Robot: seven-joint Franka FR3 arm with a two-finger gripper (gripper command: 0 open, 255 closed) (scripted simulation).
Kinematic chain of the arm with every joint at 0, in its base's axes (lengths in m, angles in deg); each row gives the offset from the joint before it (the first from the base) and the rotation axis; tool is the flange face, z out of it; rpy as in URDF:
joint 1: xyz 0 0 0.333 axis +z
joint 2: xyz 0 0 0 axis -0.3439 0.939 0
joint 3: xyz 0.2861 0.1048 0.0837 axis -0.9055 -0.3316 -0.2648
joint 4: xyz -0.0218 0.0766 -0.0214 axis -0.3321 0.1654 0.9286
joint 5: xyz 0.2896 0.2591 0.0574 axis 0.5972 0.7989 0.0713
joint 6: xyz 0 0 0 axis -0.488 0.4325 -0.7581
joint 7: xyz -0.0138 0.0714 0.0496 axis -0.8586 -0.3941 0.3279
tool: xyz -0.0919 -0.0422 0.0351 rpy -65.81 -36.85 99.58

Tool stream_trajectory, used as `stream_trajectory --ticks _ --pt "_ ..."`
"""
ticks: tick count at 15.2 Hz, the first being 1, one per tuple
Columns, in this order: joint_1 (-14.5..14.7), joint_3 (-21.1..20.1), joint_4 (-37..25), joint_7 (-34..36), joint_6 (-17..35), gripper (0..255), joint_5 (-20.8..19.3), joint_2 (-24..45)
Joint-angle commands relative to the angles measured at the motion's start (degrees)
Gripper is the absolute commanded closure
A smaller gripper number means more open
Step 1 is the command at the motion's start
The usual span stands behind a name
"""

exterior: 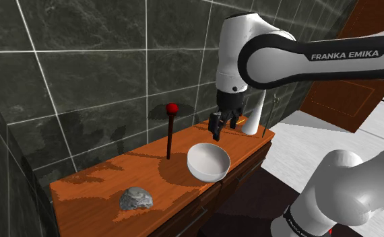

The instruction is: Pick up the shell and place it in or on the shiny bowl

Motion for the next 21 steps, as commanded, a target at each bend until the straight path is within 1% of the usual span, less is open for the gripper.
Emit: stream_trajectory --ticks 1,6,10,13,16,18,21 --pt "0.39 -2.48 -0.97 2.57 2.26 0 0.2 3.23" --pt "0.84 -8.64 -4.97 9.54 7.14 0 -1.05 12.67" --pt "1.01 -13.18 -9.5 15.9 10.15 0 -4.18 21.37" --pt "1.45 -16.06 -13.69 21.17 11.61 0 -7.89 28.58" --pt "2.71 -18.01 -18.62 26.66 12.17 0 -12.57 36.3" --pt "4.15 -18.66 -22.34 30.18 12.01 0 -15.95 41.61" --pt "7.15 -18.73 -28.56 34.86 11.04 0 -20.86 49.57"
